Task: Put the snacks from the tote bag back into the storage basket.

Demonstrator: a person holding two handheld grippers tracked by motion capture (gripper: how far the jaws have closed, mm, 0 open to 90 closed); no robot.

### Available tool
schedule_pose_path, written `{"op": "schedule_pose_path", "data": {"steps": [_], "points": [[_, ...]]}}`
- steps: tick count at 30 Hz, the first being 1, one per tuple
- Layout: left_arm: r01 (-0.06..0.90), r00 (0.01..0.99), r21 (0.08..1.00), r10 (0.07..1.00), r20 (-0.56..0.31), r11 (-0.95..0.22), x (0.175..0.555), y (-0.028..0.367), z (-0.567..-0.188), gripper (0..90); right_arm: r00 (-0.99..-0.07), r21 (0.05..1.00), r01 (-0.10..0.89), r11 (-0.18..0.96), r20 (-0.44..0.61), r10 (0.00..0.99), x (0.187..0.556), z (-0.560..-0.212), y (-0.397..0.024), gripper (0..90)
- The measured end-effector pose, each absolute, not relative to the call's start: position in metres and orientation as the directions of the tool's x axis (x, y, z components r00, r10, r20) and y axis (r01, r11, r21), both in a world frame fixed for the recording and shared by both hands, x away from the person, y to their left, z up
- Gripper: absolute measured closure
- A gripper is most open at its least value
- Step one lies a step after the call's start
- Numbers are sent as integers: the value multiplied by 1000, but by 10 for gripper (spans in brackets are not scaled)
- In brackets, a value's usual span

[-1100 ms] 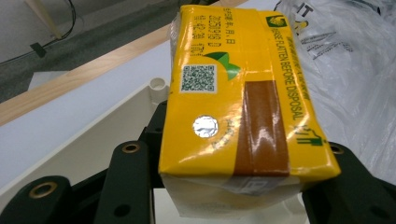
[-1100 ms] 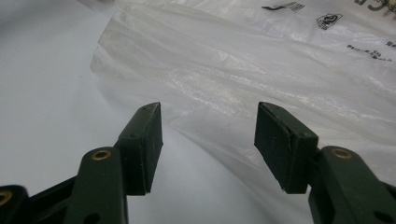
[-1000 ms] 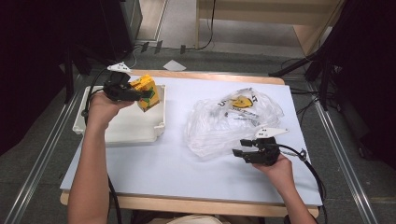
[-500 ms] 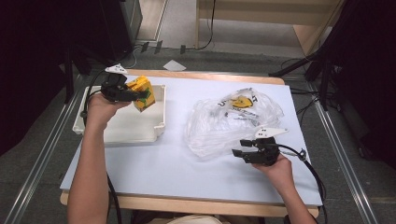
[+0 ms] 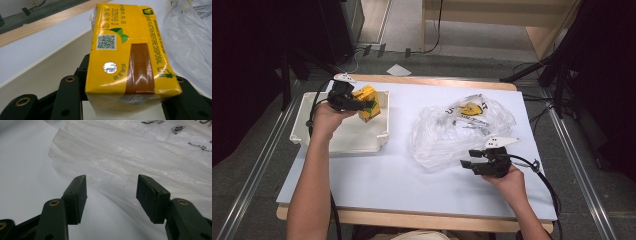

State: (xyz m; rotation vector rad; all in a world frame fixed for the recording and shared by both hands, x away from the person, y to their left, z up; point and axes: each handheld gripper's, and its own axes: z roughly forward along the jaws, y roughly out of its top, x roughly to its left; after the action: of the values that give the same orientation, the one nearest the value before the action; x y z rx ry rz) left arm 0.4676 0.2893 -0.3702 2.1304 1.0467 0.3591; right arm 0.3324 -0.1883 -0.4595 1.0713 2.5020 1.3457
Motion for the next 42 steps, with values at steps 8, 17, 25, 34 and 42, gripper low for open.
{"op": "schedule_pose_path", "data": {"steps": [8,17,25,34,42], "points": [[581,613,712,787,-65,-394,473,287,-383,526,-746,765,534,360,226,627,332,-460,-188,431],[586,607,706,793,-56,-398,477,284,-394,525,-744,763,537,359,228,628,332,-460,-188,431],[572,610,708,792,-28,-415,479,276,-404,523,-745,763,537,360,229,626,332,-460,-188,431],[559,618,717,786,-24,-417,481,274,-412,515,-745,762,537,362,228,627,333,-460,-188,431],[574,618,719,784,-66,-392,481,277,-410,472,-748,762,535,366,225,625,332,-460,-188,431]]}}
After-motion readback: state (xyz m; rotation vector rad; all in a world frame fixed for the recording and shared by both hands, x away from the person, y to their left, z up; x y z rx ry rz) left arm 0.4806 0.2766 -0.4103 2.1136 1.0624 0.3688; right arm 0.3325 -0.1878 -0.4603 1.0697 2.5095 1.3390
